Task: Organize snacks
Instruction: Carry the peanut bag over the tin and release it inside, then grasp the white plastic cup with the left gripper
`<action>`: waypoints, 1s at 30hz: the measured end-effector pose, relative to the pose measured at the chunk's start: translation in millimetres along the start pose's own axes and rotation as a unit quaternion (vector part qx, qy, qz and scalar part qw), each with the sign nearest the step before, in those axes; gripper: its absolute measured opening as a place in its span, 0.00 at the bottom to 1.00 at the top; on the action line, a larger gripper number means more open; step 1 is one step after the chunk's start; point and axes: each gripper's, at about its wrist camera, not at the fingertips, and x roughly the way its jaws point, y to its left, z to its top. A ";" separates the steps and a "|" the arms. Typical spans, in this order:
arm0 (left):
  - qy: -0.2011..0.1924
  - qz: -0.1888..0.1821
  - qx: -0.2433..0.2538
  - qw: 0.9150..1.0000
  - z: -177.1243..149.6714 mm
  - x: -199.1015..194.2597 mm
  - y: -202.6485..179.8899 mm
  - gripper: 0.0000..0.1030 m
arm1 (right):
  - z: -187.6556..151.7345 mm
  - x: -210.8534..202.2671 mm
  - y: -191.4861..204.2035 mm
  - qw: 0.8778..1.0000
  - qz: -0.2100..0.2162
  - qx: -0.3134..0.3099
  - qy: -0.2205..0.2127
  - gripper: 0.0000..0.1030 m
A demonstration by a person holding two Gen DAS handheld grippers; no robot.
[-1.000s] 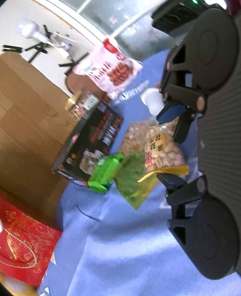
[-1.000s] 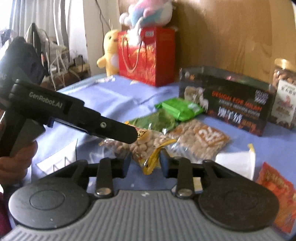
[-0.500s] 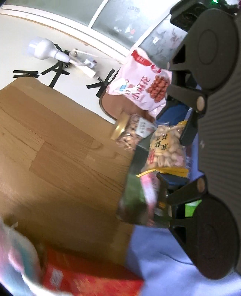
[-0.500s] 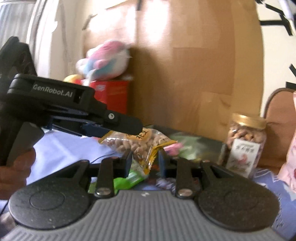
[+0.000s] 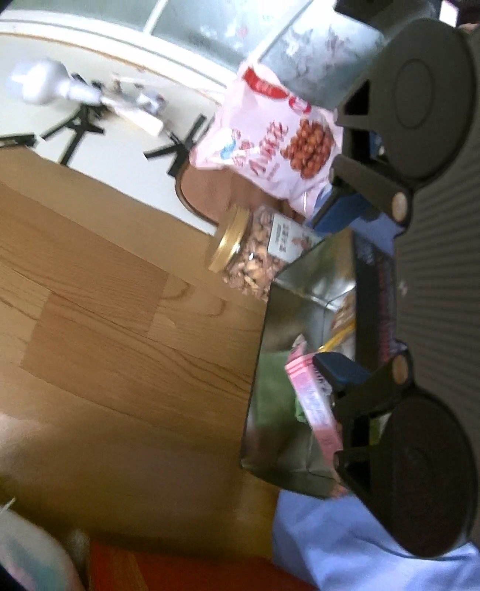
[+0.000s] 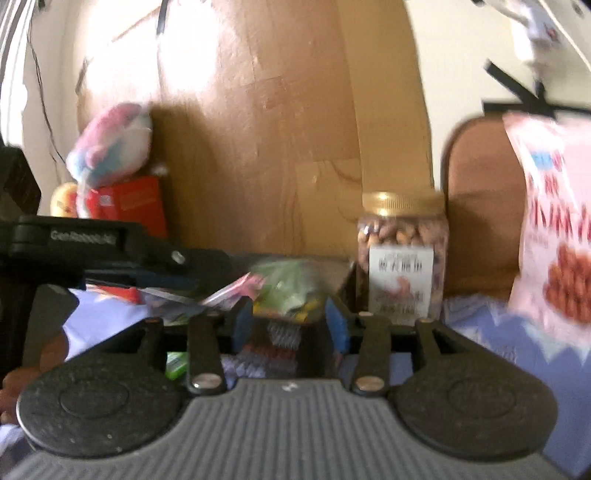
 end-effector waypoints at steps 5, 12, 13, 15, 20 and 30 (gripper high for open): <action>0.018 -0.027 -0.022 0.999 -37.9 -39.9 1.6 0.71 | -29.5 -31.8 -5.3 0.993 0.086 0.057 0.049 0.58; 0.046 -0.003 -0.033 0.998 -88.9 -76.2 5.4 0.71 | -62.2 -30.8 19.9 0.987 0.088 0.068 0.115 0.54; 0.046 0.000 -0.035 0.998 -92.7 -81.7 7.5 0.71 | -65.3 -32.1 24.5 0.989 0.080 0.062 0.109 0.49; 0.043 0.011 -0.041 0.998 -100.2 -94.6 12.8 0.71 | -64.8 -32.0 31.4 0.989 0.076 0.052 0.112 0.42; 0.039 0.028 -0.072 0.996 -114.6 -117.6 29.2 0.71 | -68.9 -42.2 61.0 0.989 0.100 -0.002 0.109 0.39; 0.043 0.024 -0.113 0.992 -126.4 -132.3 45.0 0.71 | -72.8 -45.1 91.6 0.979 0.155 -0.039 0.124 0.45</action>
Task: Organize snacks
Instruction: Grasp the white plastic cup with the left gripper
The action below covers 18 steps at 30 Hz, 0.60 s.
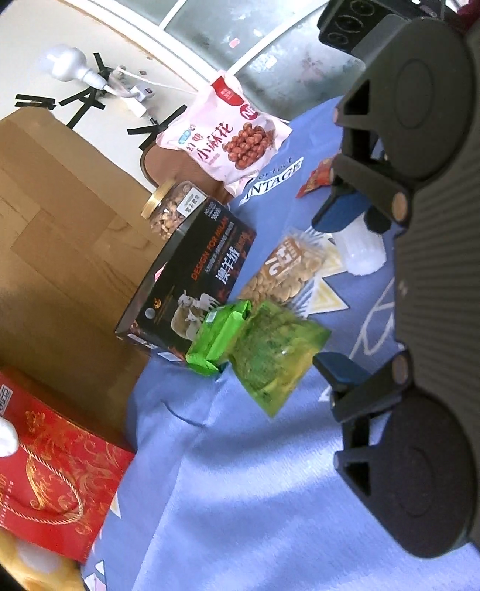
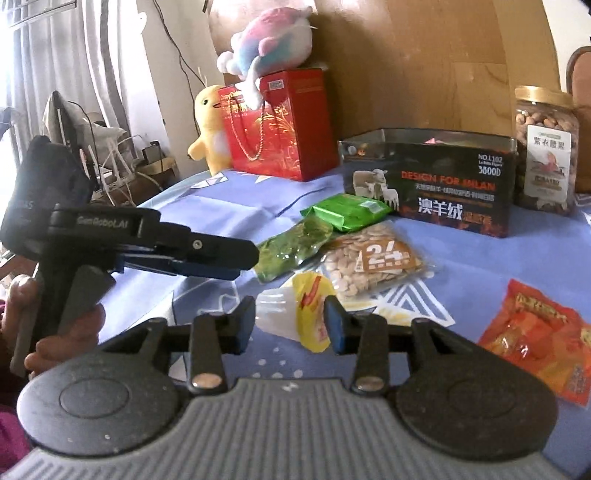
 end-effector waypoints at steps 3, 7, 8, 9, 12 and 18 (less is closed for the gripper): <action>0.006 -0.004 -0.008 1.000 -0.9 0.0 1.6 0.71 | -0.9 -5.9 -4.4 1.000 -0.008 0.003 -0.007 0.54; 0.015 -0.018 -0.016 1.000 -1.1 0.9 3.9 0.71 | -5.3 -13.0 -6.3 1.000 -0.011 0.011 -0.012 0.59; 0.018 -0.023 -0.017 0.999 -1.3 1.5 3.3 0.71 | -6.2 -14.3 -5.8 1.000 -0.009 0.010 -0.013 0.61; 0.022 -0.027 -0.017 0.999 -1.6 2.1 2.2 0.71 | -6.7 -15.4 -4.7 1.000 -0.007 0.007 -0.014 0.61; 0.033 -0.045 -0.013 0.998 -2.1 4.9 -3.4 0.71 | -6.3 -15.8 -2.0 1.000 0.004 -0.003 -0.012 0.61; 0.055 -0.056 -0.005 0.997 -2.2 21.8 -14.1 0.71 | -0.9 0.0 1.1 1.000 0.005 -0.023 0.010 0.61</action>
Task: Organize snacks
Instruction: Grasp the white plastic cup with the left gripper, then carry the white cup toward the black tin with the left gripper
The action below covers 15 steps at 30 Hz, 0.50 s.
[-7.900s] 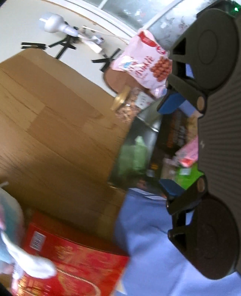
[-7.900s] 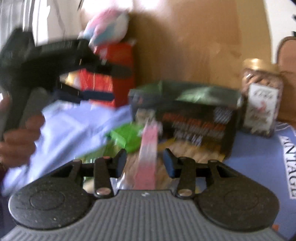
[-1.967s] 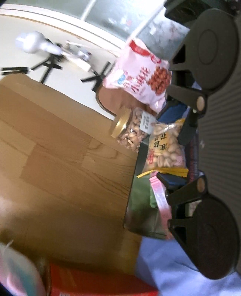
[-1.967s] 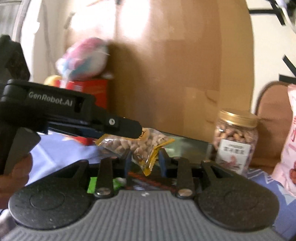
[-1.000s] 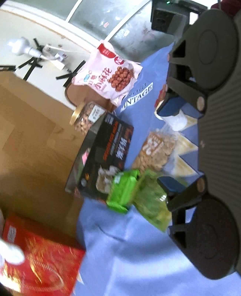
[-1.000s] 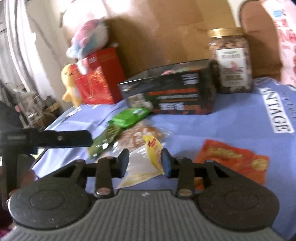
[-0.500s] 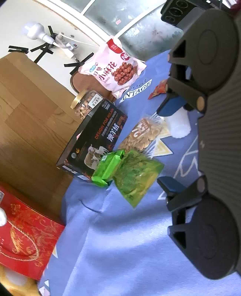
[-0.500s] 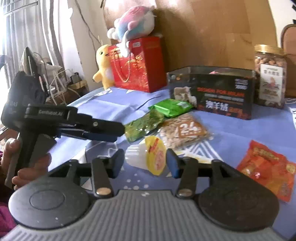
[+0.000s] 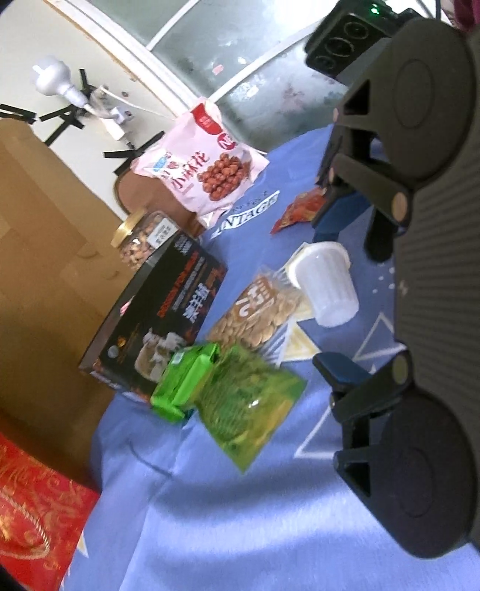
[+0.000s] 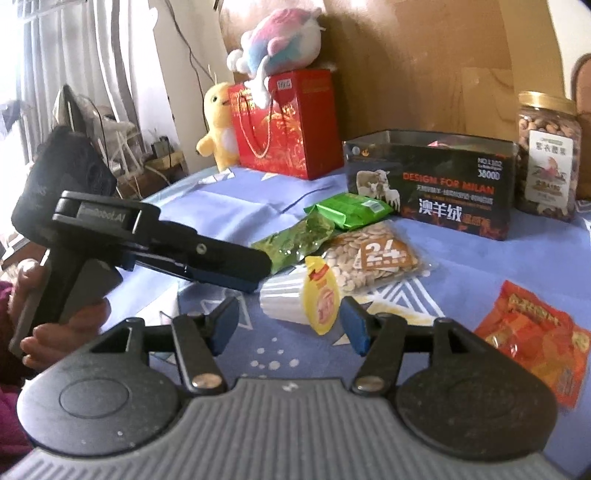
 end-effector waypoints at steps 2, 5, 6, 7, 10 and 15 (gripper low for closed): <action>0.008 0.000 0.004 1.000 0.3 7.3 -2.4 0.69 | 1.7 8.4 4.3 0.999 -0.013 -0.029 0.016 0.61; 0.017 -0.001 0.011 1.000 1.7 16.6 -6.2 0.58 | -3.8 24.8 8.3 0.997 -0.022 -0.063 0.041 0.58; 0.022 -0.003 0.011 1.000 1.7 19.0 -7.8 0.57 | -4.6 26.2 9.7 0.997 -0.023 -0.069 0.038 0.56; 0.025 -0.003 0.013 1.000 1.6 20.8 -10.3 0.57 | -3.9 26.3 10.4 0.996 -0.028 -0.073 0.036 0.51; 0.029 -0.012 0.023 0.999 3.7 21.4 -17.1 0.53 | -2.6 25.6 8.5 0.997 -0.029 -0.068 0.028 0.47; 0.014 -0.021 0.047 0.999 25.2 20.9 -33.5 0.53 | 8.8 15.9 7.0 0.997 -0.041 -0.068 -0.016 0.46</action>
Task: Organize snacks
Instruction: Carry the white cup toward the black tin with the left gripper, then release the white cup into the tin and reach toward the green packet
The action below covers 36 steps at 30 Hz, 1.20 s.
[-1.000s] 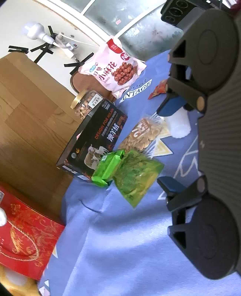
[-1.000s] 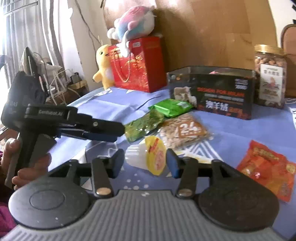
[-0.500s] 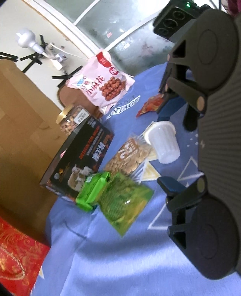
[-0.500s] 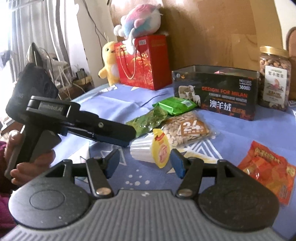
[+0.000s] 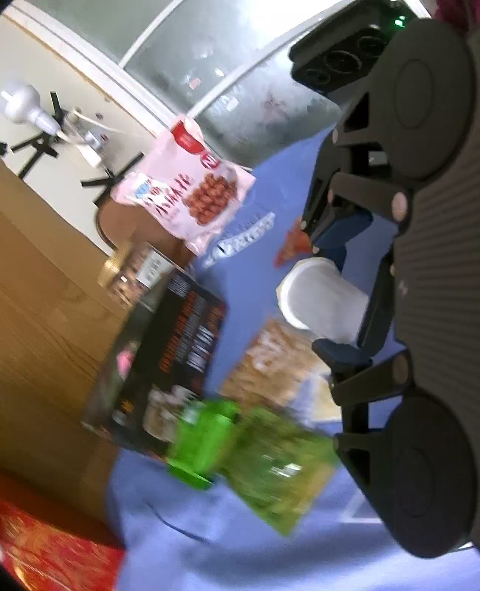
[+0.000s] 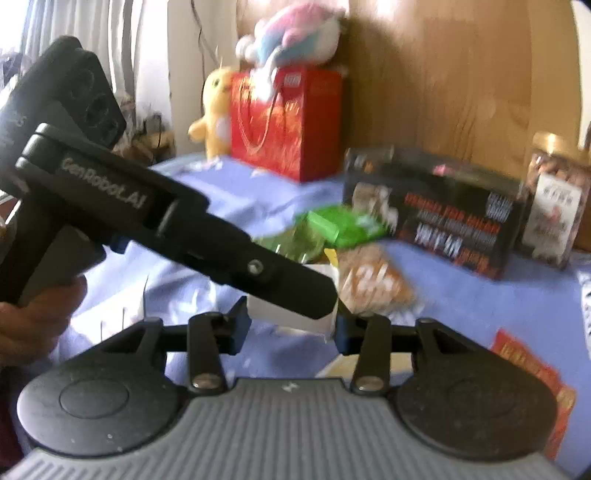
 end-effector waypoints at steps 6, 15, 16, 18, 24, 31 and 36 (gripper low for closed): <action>-0.029 0.006 0.043 0.999 52.5 15.0 -20.6 0.53 | 32.7 1.5 -20.6 0.997 -0.047 -0.020 -0.055 0.46; -0.075 0.066 0.060 0.993 130.5 80.0 -24.3 0.65 | 81.1 48.9 -95.6 0.990 -0.109 0.027 -0.082 0.46; -0.078 0.077 0.061 0.992 134.5 87.1 -22.1 0.65 | 81.5 54.6 -100.7 0.990 -0.117 0.032 -0.077 0.47; -0.082 0.100 0.065 0.990 137.5 95.4 -17.6 0.65 | 81.4 65.8 -112.6 0.987 -0.136 0.048 -0.076 0.47; -0.108 0.102 0.059 0.987 123.7 68.6 -0.3 0.65 | 62.3 43.6 -115.3 0.980 -0.140 0.091 -0.108 0.47; -0.154 0.123 -0.026 0.980 97.2 -2.0 42.3 0.73 | 34.9 15.3 -99.1 0.974 -0.113 0.151 -0.126 0.47; -0.138 0.123 -0.107 0.977 75.3 -16.3 83.2 0.71 | 33.2 44.2 -89.3 0.979 -0.033 0.192 -0.052 0.47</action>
